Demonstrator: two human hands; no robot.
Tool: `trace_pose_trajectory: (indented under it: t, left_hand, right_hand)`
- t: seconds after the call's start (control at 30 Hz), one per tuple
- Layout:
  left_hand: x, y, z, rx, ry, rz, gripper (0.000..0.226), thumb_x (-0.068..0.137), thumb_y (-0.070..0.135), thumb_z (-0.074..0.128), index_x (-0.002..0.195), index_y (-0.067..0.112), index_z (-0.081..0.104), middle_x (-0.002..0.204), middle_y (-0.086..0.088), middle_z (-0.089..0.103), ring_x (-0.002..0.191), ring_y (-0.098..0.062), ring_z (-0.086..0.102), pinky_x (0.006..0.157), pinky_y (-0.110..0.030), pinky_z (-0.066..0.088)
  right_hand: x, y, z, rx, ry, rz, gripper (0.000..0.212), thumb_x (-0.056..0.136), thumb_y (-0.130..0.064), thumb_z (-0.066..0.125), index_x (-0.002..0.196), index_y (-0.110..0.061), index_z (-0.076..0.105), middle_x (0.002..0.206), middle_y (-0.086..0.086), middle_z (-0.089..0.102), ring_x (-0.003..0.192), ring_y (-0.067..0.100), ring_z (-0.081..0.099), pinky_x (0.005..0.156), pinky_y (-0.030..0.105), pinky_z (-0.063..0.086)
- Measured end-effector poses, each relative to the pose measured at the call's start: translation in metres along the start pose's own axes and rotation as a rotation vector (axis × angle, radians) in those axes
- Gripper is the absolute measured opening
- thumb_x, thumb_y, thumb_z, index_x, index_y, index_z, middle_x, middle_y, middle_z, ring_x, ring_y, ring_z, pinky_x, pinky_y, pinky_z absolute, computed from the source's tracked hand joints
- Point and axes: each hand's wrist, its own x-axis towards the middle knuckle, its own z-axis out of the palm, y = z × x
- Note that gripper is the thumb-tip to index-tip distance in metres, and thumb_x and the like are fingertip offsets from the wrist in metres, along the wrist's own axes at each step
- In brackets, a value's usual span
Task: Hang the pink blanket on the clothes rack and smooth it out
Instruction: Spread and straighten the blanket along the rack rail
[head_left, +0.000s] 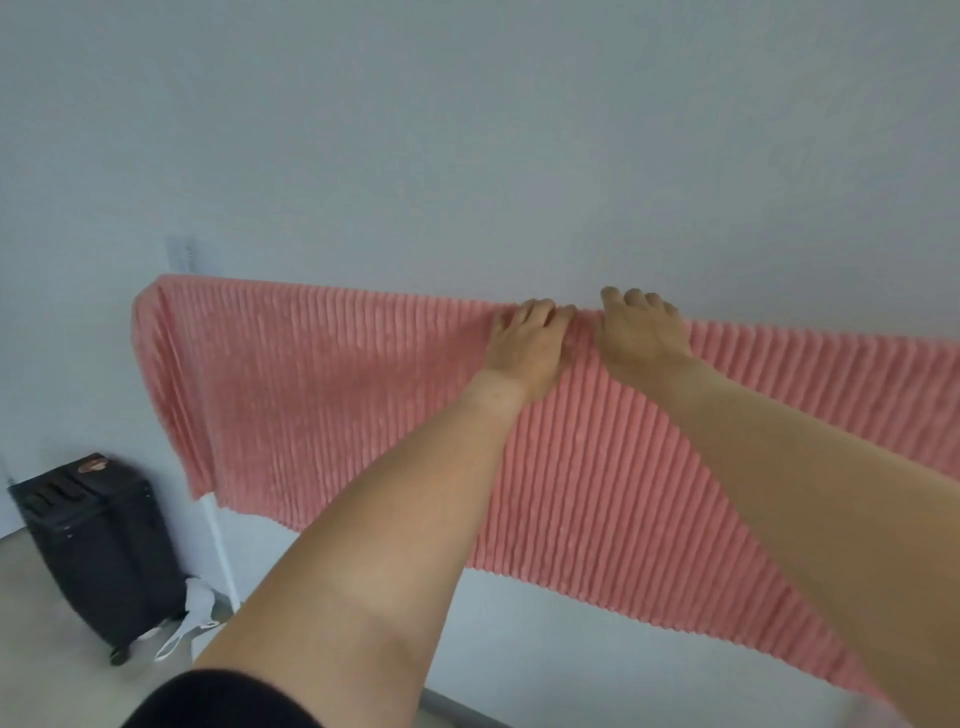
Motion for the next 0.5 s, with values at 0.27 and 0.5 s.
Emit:
trace_pose_trajectory:
  t: [0.27,0.5]
  left_hand:
    - [-0.016,-0.151,-0.006,0.091,0.075,-0.109,0.043,0.1,0.034,0.043,0.142,0.025,0.044,0.132,-0.006,0.053,0.131,-0.028,0.042,0.116,-0.052,0.024]
    - [-0.04,-0.3,-0.032,0.138,0.113,-0.181,0.034,0.101,0.037,0.043,0.131,0.025,0.053,0.121,-0.004,0.059,0.121,-0.026,0.051,0.111,-0.049,0.032]
  right_hand:
    - [0.036,-0.063,0.038,-0.116,0.138,0.132,0.055,0.103,-0.042,0.026,0.104,0.0,0.062,0.101,0.023,0.065,0.097,0.039,0.058,0.087,0.047,0.041]
    - [0.115,-0.259,0.044,0.048,-0.043,-0.116,0.044,0.106,-0.037,0.024,0.109,-0.013,0.062,0.09,0.011,0.062,0.088,0.035,0.062,0.072,0.037,0.047]
